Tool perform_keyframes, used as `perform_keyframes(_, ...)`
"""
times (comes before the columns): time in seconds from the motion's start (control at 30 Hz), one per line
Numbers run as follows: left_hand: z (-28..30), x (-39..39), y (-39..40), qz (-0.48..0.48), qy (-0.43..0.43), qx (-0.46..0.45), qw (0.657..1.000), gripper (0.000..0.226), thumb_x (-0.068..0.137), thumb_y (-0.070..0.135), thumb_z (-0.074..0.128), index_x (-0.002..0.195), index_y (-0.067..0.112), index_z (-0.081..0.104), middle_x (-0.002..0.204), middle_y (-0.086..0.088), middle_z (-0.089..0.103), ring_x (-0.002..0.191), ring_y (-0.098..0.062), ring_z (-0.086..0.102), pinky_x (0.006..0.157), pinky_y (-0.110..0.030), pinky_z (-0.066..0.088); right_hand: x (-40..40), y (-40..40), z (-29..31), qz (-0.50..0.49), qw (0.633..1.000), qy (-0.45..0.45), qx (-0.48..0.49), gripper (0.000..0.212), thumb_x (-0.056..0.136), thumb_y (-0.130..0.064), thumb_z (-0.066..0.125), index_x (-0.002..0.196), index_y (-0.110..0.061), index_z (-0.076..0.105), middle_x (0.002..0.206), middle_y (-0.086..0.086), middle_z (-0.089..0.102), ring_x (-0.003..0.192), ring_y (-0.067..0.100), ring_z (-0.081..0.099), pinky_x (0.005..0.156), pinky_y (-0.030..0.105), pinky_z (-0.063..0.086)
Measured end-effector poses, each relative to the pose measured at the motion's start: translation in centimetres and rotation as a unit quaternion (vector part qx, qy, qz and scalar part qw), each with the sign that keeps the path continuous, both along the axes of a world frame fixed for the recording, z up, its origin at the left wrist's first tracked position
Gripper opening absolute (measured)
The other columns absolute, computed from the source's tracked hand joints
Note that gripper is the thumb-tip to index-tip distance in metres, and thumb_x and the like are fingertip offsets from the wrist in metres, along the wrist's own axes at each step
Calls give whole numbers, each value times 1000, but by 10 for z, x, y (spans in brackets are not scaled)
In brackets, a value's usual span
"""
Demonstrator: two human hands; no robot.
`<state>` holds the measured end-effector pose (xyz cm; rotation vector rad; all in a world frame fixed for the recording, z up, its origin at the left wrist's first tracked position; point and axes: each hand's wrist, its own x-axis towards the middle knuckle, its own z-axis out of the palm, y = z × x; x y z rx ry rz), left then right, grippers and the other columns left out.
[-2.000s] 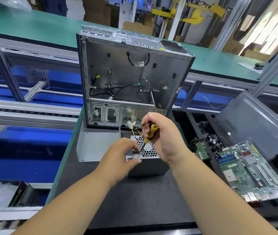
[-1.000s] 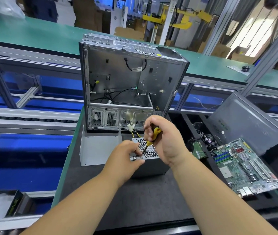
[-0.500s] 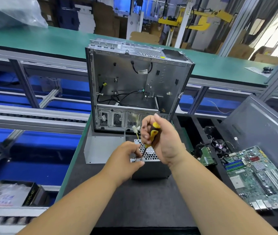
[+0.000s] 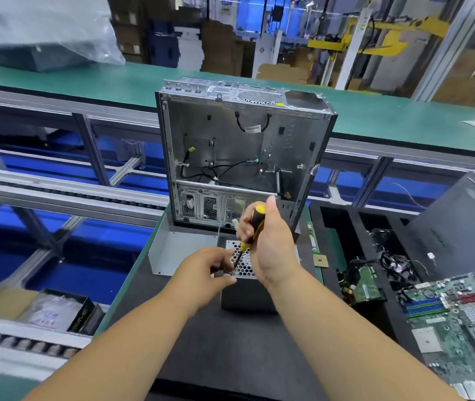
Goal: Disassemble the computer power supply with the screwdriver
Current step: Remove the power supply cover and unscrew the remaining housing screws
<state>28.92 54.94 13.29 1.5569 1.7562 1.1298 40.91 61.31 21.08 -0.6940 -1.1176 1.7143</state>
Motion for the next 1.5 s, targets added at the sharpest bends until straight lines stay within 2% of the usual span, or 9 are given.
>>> perform_keyframes(0.17,-2,6,-2,27,-11,-28,999,31,79,10,80,101,28,67,88,16,62,79,7,57,74,-2,39,1,1,0,95,995,8,42,54,102,-51,31,71,-11,51,52,-2,32,50,13,29,51,25,27)
perform_keyframes(0.27,0,6,-2,28,-1,-33,999,24,77,8,80,91,22,66,78,19,60,70,6,54,70,-7,38,1,0,3,124,991,-10,55,30,93,-41,44,80,-14,48,55,-4,38,52,13,33,54,26,29)
perform_keyframes(0.37,2,5,-2,31,11,-25,999,35,76,8,81,73,32,56,77,27,59,72,12,53,66,-4,36,4,4,4,107,992,-45,57,27,101,-35,42,81,-17,41,60,-1,44,56,16,39,61,32,31)
perform_keyframes(0.6,-2,1,1,13,-17,-24,999,29,76,7,80,76,26,58,91,24,61,79,14,57,66,-3,40,9,8,12,61,996,-64,13,28,102,-28,51,79,-14,59,70,-2,62,65,17,58,73,31,51)
perform_keyframes(0.93,-3,-7,4,-35,-37,-7,999,37,72,3,83,75,30,58,116,17,58,79,9,60,72,-2,43,-9,-3,7,22,1000,12,-14,53,107,-41,34,70,-12,59,59,0,41,55,13,36,61,25,34)
perform_keyframes(1.13,0,-7,-2,-25,11,-14,1000,53,75,20,83,106,42,46,109,26,41,85,14,55,59,-6,40,-6,-8,7,-6,1000,-7,4,31,99,-38,44,80,-15,50,58,-2,39,57,14,33,59,26,32)
perform_keyframes(1.23,1,-5,-5,14,-54,-48,997,65,70,22,86,113,36,39,110,23,38,88,5,56,62,-9,40,-3,-10,6,-13,1000,-21,14,24,92,-39,48,83,-17,44,61,0,44,58,15,37,62,28,34)
perform_keyframes(1.4,5,-10,2,9,-212,-194,958,9,86,18,70,86,18,61,81,2,57,70,-13,49,60,-22,38,-2,-10,8,-43,999,-26,18,24,89,-37,53,73,-18,53,68,2,55,60,19,46,68,33,38)
perform_keyframes(1.5,6,-10,4,16,-240,-235,942,17,94,24,61,78,17,61,82,-1,56,75,-17,45,62,-27,33,2,-11,8,-36,999,-23,16,30,90,-36,53,63,-24,60,70,3,56,62,20,50,72,34,41)
